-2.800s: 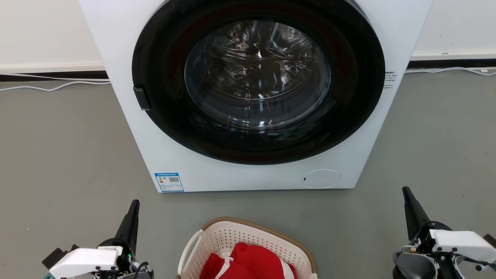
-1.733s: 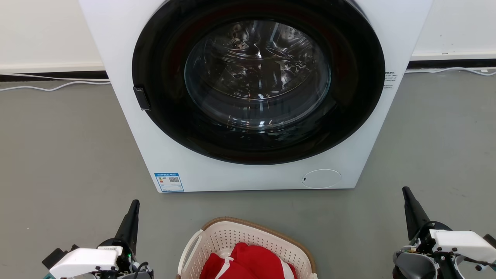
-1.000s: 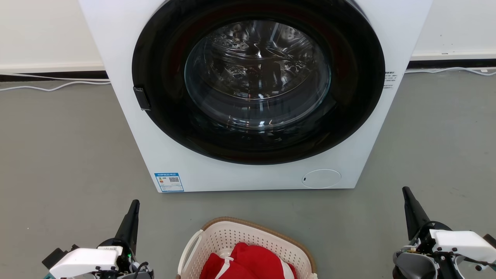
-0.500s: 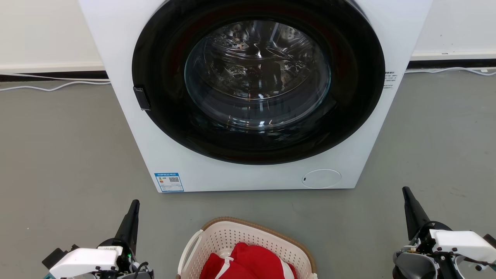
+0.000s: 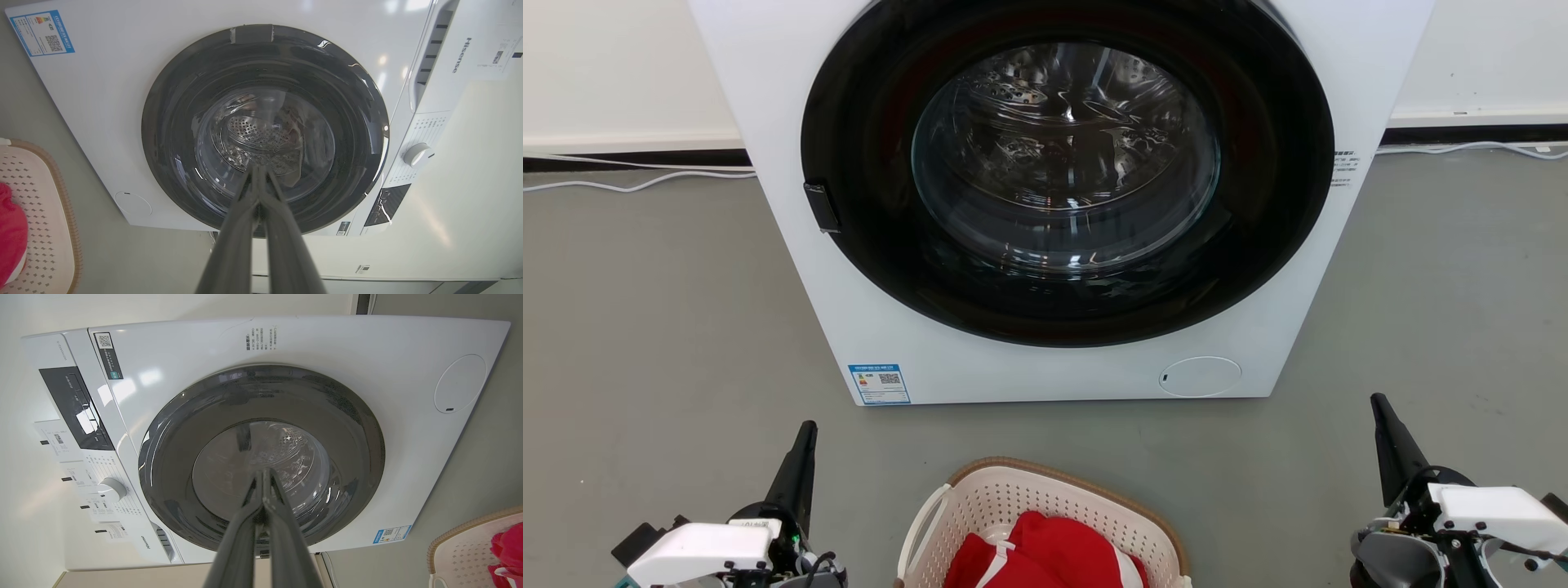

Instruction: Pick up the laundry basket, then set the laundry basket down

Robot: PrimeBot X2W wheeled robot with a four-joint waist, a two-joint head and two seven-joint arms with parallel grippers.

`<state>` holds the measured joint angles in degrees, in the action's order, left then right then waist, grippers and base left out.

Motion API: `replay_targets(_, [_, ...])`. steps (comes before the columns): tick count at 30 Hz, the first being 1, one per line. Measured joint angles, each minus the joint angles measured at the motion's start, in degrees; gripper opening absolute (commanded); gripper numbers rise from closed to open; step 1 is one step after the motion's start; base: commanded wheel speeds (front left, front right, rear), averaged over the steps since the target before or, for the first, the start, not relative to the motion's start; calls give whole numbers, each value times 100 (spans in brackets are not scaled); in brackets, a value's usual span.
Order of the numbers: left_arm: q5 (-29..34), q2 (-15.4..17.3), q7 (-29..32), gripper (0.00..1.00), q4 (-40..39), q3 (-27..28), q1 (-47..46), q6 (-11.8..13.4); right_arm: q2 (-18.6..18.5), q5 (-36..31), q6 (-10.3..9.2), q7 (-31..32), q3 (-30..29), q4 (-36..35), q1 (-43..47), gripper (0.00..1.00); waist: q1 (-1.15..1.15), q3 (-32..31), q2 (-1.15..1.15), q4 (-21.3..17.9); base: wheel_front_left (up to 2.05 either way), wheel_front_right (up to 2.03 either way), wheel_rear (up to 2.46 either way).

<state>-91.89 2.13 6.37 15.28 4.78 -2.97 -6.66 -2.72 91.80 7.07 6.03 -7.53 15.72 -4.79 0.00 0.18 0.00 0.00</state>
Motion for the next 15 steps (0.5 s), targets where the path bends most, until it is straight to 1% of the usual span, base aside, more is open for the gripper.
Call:
replay_targets(3, [0, 0, 0, 0, 0, 0, 0, 0, 0, 0, 0, 1, 0, 0, 0, 0, 0, 0, 0, 0, 0, 0, 0])
replay_targets(4, [0, -3, 0, 100, 10, -1, 7, 3, 1, -1, 0, 0, 3, 12, 4, 100, 0, 0, 0, 0, 0, 0, 0])
replay_targets(8, [0, -59, -3, 100, 315, -18, 279, 11, 48, -1, -3, -3, 31, 305, 170, 100, 0, 5, 0, 0, 0, 0, 0])
replay_targets(15, [11, -60, -119, 100, 278, -76, 321, 11, 55, -2, -3, -45, 69, 249, 228, 100, 3, -3, 0, -4, 0, 0, 0])
